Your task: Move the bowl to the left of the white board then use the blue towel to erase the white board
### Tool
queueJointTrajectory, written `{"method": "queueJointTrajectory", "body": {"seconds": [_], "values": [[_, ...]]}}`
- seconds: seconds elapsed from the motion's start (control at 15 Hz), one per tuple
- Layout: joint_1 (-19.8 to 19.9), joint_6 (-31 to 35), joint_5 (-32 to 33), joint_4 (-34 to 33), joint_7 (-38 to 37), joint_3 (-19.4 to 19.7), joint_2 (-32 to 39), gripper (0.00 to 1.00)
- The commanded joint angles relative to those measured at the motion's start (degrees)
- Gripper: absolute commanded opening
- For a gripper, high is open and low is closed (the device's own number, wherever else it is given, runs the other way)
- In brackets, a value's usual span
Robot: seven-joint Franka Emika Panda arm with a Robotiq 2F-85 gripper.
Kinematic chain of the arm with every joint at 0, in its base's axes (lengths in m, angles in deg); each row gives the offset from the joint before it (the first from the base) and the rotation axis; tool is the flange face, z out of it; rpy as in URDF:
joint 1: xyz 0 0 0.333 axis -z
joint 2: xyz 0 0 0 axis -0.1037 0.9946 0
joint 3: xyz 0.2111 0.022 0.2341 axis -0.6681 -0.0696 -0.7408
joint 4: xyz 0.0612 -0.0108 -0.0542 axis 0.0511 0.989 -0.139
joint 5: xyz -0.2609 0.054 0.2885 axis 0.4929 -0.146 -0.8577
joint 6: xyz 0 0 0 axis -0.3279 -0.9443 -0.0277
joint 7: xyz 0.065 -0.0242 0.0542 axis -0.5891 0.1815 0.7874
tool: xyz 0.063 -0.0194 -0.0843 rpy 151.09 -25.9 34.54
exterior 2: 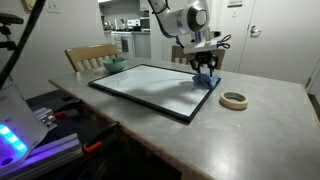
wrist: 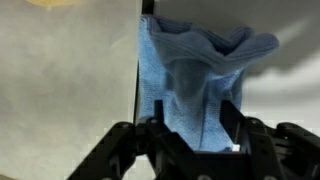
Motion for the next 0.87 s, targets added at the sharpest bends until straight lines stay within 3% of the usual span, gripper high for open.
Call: {"method": "queueJointTrajectory", "body": {"seconds": [0.0,0.13,0.47,0.8], "values": [[-1.4,-5.2,0.0,1.7,1.3,0.1,-6.1,0.92],[-2.8,-10.0,1.0,1.0,1.0,0.9,-9.1,0.99],[-3.2,-21.6,0.4,-1.6,1.9,0.8,-12.9,1.00],[-2.7,-25.6,-0.1,-2.5,3.5,0.5,-13.3,1.00]]}}
